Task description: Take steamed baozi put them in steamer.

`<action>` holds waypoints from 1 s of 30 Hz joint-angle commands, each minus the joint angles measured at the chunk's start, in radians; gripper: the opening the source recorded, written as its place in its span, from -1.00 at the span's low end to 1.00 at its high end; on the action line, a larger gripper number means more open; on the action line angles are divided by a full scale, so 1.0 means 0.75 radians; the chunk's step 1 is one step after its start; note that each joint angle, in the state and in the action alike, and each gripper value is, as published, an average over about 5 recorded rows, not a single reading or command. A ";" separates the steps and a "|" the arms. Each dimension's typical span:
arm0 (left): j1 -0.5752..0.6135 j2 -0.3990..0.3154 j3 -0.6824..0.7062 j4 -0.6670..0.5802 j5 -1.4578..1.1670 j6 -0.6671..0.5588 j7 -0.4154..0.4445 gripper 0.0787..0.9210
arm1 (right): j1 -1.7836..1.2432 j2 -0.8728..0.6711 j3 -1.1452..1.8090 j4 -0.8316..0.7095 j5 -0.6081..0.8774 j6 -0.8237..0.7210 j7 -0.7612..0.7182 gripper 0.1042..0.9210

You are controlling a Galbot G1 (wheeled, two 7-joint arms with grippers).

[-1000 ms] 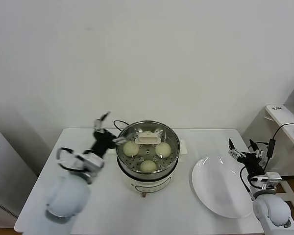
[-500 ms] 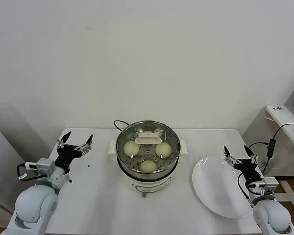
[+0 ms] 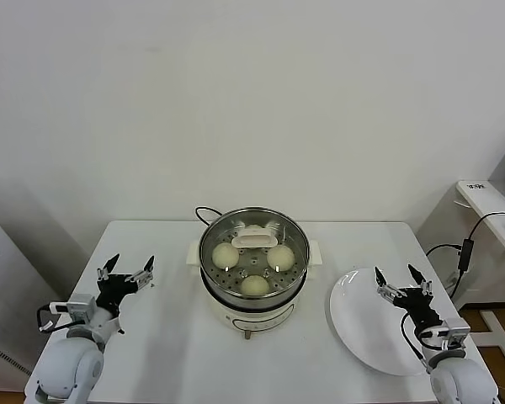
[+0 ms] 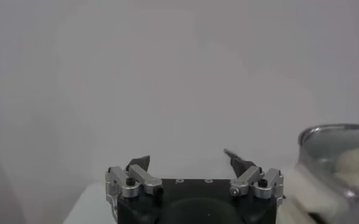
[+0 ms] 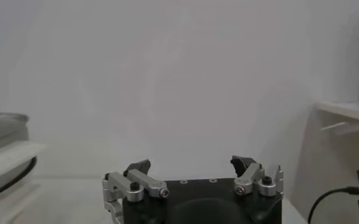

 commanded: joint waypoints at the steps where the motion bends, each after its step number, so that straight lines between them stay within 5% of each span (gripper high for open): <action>1: 0.082 -0.015 0.009 0.064 0.036 -0.057 -0.006 0.77 | -0.049 0.019 0.001 0.001 -0.003 -0.014 -0.026 0.76; 30: 0.126 0.001 0.002 0.062 0.033 -0.055 -0.004 0.77 | -0.075 0.018 0.014 0.009 -0.029 -0.043 -0.028 0.76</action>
